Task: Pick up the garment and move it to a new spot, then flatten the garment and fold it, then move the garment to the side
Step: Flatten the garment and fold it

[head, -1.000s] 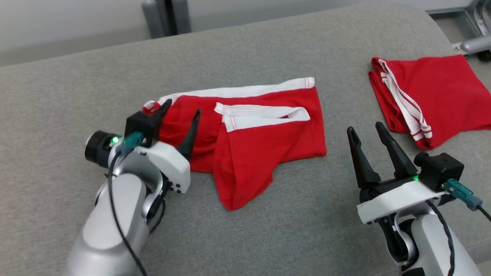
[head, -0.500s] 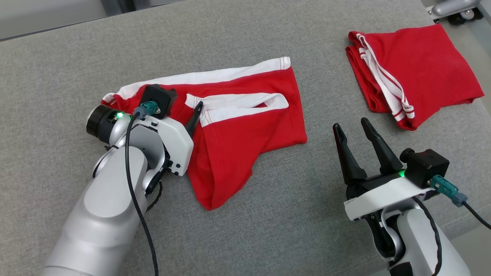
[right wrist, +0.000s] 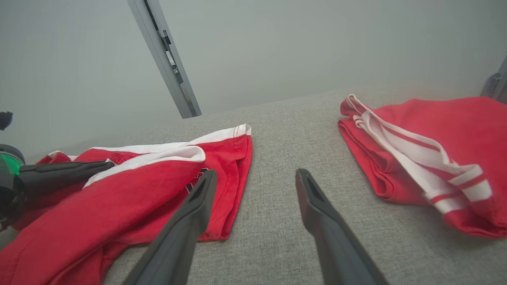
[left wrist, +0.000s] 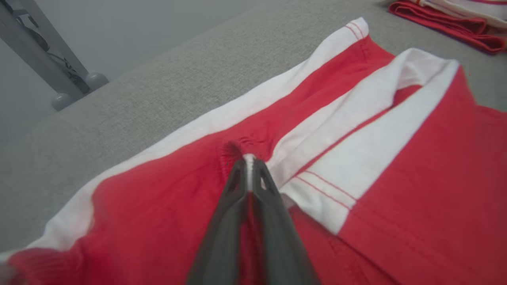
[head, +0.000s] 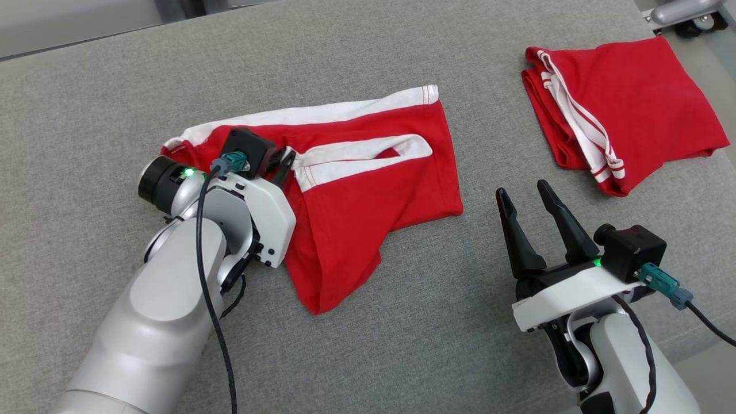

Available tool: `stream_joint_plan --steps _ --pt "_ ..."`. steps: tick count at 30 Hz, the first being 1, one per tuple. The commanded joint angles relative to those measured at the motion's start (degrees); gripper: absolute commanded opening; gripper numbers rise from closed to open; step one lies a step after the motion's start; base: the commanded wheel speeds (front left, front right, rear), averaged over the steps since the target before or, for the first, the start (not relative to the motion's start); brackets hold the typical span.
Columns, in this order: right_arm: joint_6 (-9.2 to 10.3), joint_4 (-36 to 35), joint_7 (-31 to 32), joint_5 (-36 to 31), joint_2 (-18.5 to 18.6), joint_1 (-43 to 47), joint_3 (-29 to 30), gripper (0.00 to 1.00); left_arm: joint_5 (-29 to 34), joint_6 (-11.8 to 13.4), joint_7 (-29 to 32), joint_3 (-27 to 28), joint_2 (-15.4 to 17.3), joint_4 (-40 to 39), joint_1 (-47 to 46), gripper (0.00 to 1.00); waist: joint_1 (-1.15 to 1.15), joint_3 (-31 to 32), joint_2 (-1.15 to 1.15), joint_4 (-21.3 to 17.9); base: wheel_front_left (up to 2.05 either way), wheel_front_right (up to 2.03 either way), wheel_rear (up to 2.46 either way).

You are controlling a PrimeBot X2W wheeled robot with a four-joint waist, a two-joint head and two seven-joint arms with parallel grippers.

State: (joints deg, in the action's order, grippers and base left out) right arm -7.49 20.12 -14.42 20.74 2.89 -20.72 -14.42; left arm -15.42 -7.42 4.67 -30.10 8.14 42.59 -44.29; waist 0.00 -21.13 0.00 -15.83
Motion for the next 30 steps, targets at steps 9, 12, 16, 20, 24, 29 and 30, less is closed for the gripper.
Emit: stream_joint_plan --steps 9,12,16,20,24,29,30 --pt "-0.01 1.3 -0.5 0.1 0.2 -0.8 0.3 1.0 -3.1 0.0 -4.1 -1.6 1.3 -1.3 -1.6 0.0 0.0 1.0 0.0 1.5 0.0 0.0 0.0" --pt "-0.01 1.1 -0.6 -0.3 0.2 -0.8 0.1 1.0 -3.8 0.4 -6.0 -1.0 1.1 -2.1 -1.2 0.0 0.0 2.0 0.0 2.8 0.0 0.0 0.0" --pt "-0.01 0.3 -0.4 -0.8 0.4 -1.0 -0.4 1.0 -5.0 0.6 -7.6 -0.5 0.4 -3.3 0.6 0.0 0.0 3.7 0.0 5.1 0.0 0.0 0.0" --pt "-0.01 -1.1 0.3 -1.3 0.6 -1.6 -2.4 1.0 -5.6 0.8 -8.1 -1.0 -0.4 -4.8 1.9 0.0 0.0 4.8 0.0 7.9 0.0 0.0 0.0" --pt "-0.01 -2.1 2.0 -2.4 1.1 -3.4 -6.5 1.0 -5.9 1.1 -8.1 -1.8 -1.1 -6.3 3.3 0.0 0.0 5.2 0.0 10.5 0.0 0.0 0.0" --pt "-0.01 -0.7 3.8 -5.8 2.2 -7.4 -13.5 1.0 -6.4 1.7 -8.2 -2.9 -2.6 -7.5 3.8 0.0 0.0 4.7 0.0 12.9 0.0 0.0 0.0" --pt "0.0 0.0 4.1 -6.4 2.4 -8.3 -14.7 1.0 -6.5 1.8 -8.3 -3.1 -2.8 -7.7 3.7 0.0 0.0 4.5 0.0 13.3 0.0 0.0 0.0"
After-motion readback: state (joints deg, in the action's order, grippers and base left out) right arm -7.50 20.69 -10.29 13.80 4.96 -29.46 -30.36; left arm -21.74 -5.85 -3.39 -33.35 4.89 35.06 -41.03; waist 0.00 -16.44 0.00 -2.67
